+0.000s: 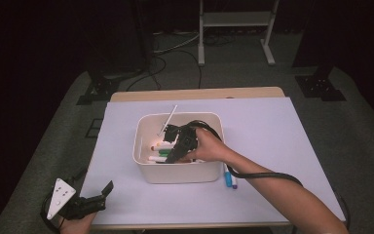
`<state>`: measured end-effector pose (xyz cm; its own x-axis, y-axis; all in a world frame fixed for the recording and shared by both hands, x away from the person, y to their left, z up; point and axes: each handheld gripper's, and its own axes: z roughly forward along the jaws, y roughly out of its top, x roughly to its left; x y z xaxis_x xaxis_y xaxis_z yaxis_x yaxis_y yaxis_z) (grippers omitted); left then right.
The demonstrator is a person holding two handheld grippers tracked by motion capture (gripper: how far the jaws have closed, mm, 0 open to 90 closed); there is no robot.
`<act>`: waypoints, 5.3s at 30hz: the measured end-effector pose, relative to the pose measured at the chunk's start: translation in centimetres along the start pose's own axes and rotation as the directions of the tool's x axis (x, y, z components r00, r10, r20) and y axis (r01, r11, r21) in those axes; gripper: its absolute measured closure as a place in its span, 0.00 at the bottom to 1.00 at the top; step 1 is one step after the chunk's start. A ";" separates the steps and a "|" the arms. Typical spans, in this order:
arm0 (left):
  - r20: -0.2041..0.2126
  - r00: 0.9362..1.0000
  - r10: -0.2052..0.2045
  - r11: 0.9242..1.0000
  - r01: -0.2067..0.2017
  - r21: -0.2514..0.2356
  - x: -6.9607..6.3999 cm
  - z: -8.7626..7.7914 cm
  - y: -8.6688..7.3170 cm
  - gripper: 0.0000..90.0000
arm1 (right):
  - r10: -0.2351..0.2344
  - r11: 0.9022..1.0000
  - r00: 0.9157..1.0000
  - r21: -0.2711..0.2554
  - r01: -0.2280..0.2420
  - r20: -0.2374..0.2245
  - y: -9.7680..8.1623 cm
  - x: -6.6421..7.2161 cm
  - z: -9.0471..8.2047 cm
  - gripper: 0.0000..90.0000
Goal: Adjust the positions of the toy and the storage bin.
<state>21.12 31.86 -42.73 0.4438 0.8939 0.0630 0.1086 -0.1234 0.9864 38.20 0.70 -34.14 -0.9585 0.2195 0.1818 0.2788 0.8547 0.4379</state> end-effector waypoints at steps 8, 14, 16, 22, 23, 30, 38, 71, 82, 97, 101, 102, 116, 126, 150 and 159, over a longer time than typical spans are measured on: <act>0.000 1.000 0.003 1.000 -0.003 0.001 0.0 -0.1 0.0 0.00 | 0.003 1.000 1.000 0.002 -0.003 0.029 -0.2 0.1 -0.2 0.79; 0.004 1.000 0.006 1.000 -0.006 0.006 -0.1 0.1 0.0 0.00 | 0.020 0.997 1.000 -0.079 -0.018 0.024 -0.9 0.2 -2.6 0.79; 0.005 1.000 0.006 1.000 -0.006 0.005 -0.1 0.1 0.0 0.00 | 0.027 0.994 0.999 -0.105 -0.025 0.026 -1.3 0.3 -3.5 0.79; 0.002 1.000 0.009 1.000 -0.009 0.007 -0.2 0.1 0.0 0.00 | 0.055 0.985 0.997 -0.169 -0.045 0.056 -3.1 0.5 -6.5 0.78; 0.002 1.000 0.009 1.000 -0.009 0.005 -0.2 0.1 0.0 0.00 | 0.057 0.983 0.997 -0.180 -0.046 0.059 -3.5 0.5 -7.0 0.78; 0.002 1.000 0.008 1.000 -0.008 0.005 -0.3 0.2 0.0 0.00 | 0.106 0.967 0.990 -0.243 -0.080 0.096 -6.7 0.4 -10.0 0.77; 0.000 1.000 0.014 1.000 -0.014 0.006 -0.3 0.2 0.0 0.00 | 0.161 0.950 0.979 -0.289 -0.119 0.126 -10.2 0.4 -12.3 0.76; -0.005 1.000 0.014 1.000 -0.014 0.008 -0.4 0.1 0.1 0.00 | 0.426 0.875 0.897 -0.303 -0.376 0.116 -22.8 -2.5 -6.0 0.65; -0.007 1.000 0.013 1.000 -0.013 0.004 -0.4 0.1 0.1 0.00 | 0.467 0.862 0.872 -0.299 -0.410 0.150 -22.9 -3.1 -3.4 0.60; -0.007 1.000 0.011 1.000 -0.011 0.003 -0.3 0.0 0.1 0.00 | 0.494 0.853 0.845 -0.300 -0.427 0.202 -22.1 -3.7 -1.5 0.58; -0.007 1.000 0.012 1.000 -0.012 0.003 -0.3 0.0 0.1 0.00 | 0.496 0.854 0.842 -0.295 -0.429 0.213 -22.0 -3.9 -1.3 0.58; -0.007 1.000 0.013 1.000 -0.013 0.003 -0.3 0.0 0.1 0.00 | 0.494 0.856 0.842 -0.291 -0.427 0.216 -22.0 -3.9 -1.2 0.58; -0.005 1.000 0.012 1.000 -0.012 0.003 -0.4 0.1 0.1 0.00 | 0.517 0.854 0.783 -0.272 -0.444 0.346 -24.8 -3.5 -2.4 0.62; -0.005 1.000 0.015 1.000 -0.015 0.007 -0.4 0.1 0.1 0.00 | 0.554 0.831 0.754 -0.294 -0.473 0.353 -27.0 -3.4 -3.3 0.71; -0.005 1.000 0.015 1.000 -0.015 0.008 -0.4 0.1 0.1 0.00 | 0.595 0.798 0.745 -0.330 -0.505 0.301 -27.9 -3.5 -4.8 0.84; -0.003 1.000 0.016 1.000 -0.016 0.009 -0.5 0.2 0.1 0.00 | 0.596 0.781 0.767 -0.391 -0.486 0.237 -27.5 -2.5 -8.1 0.84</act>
<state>21.08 31.34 -42.72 0.4427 0.8931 0.0795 0.1093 -0.1417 0.9838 33.37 -27.10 -39.52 -0.5829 0.7895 0.1920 0.7072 0.3767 0.5983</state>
